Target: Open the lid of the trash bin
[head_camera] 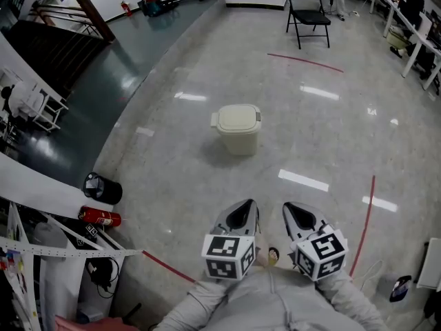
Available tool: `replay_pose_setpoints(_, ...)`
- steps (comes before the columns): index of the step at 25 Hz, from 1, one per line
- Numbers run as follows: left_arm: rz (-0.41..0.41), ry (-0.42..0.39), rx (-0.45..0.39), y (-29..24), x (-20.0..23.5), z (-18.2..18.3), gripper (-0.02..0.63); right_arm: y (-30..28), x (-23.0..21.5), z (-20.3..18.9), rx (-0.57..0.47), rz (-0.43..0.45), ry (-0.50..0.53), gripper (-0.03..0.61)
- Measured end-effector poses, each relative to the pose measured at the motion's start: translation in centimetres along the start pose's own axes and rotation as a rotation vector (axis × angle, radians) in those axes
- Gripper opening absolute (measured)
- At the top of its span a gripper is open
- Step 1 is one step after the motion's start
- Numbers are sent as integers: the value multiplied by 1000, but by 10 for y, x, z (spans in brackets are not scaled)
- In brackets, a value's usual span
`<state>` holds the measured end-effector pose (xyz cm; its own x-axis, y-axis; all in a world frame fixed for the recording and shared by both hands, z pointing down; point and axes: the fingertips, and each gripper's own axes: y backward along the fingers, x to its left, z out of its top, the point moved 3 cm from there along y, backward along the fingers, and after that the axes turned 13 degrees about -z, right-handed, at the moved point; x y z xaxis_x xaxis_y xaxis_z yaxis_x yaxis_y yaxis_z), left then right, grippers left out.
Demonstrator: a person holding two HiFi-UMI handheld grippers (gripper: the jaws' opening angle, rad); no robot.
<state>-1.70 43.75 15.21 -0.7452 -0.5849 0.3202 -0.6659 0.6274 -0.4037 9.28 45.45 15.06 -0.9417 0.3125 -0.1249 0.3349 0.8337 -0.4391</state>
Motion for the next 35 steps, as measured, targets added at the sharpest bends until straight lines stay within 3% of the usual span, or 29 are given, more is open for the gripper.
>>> replay_pose_setpoints(7,18,9,7,-39,41,20,5,-50,-18,14,38,14,13,-5)
replay_pose_setpoints(25,8,15,47,-136,164,110,5,-216,-54,104,71,-3,16,-6)
replay_pose_setpoints(35,11,51,87,-170,222,123,5,-284,-53,122,118,13,21,-5)
